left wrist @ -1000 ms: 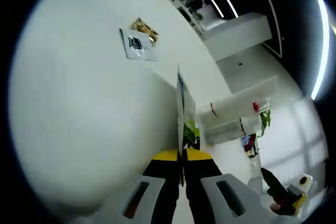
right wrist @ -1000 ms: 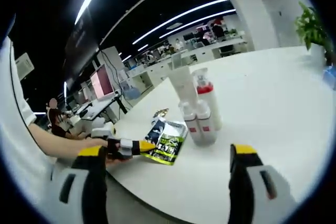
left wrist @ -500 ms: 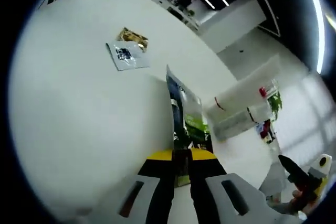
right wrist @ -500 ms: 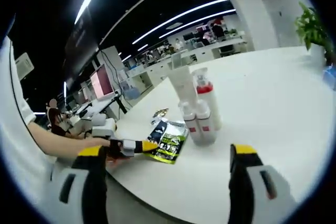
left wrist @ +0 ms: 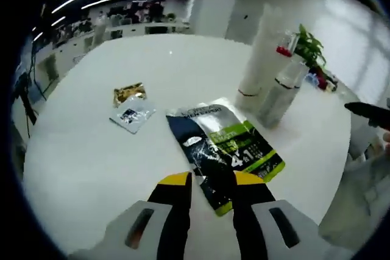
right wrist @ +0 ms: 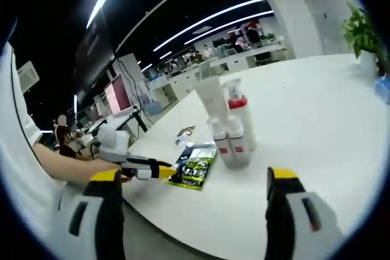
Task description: Arrange the skincare products in the storage area until every visible bottle or jar stands upright without overlapping.
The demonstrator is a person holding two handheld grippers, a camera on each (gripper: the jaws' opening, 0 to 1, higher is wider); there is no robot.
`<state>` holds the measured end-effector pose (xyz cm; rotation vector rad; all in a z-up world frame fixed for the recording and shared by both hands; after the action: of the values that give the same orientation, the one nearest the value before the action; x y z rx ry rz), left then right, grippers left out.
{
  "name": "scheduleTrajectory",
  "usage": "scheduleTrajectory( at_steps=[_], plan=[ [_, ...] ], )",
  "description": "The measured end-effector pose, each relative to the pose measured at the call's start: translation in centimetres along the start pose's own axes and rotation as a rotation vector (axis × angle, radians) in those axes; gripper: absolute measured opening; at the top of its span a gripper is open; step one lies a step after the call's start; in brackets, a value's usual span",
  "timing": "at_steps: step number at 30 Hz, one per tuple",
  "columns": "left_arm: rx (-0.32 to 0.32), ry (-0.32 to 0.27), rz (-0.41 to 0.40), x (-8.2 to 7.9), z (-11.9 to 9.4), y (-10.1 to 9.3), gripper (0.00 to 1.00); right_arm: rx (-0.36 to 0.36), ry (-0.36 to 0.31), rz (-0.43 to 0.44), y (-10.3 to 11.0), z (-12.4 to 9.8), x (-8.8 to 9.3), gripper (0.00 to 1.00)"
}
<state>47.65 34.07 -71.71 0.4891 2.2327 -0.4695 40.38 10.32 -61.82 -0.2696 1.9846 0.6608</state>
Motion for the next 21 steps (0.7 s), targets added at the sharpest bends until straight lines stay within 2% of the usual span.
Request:
scheduleTrajectory(
  at_steps=[4,6,9,11,21],
  plan=[
    [0.078,0.020,0.208,-1.2,0.5,-0.8,0.26,0.001,-0.001,-0.001,0.0,0.0,0.0,0.99],
    [0.131,0.039,0.258,-1.3,1.0,-1.4,0.28,0.002,-0.003,0.001,0.0,0.0,0.0,0.99],
    [0.153,0.103,0.289,-0.9,1.7,-1.6,0.35,0.005,-0.006,0.003,0.0,-0.1,-0.1,0.99],
    [0.153,0.131,0.283,-0.5,2.5,-1.1,0.37,0.008,-0.008,0.001,-0.1,-0.1,-0.1,0.99],
    [0.172,0.147,0.292,-0.8,2.7,-0.8,0.36,0.017,-0.013,0.003,-0.2,-0.2,-0.1,0.99]
  ],
)
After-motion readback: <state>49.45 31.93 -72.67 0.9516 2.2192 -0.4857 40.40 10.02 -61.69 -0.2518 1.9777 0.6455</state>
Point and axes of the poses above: the point that each gripper's makers call its tool centre point, and the gripper's own axes: z roughly forward along the fingers, y roughly to its left, x roughly out of its underside, the point moved 6 cm from there along -z, roughly backward along the fingers, and after that the axes turned 4 degrees about x, right-handed, at the moved point
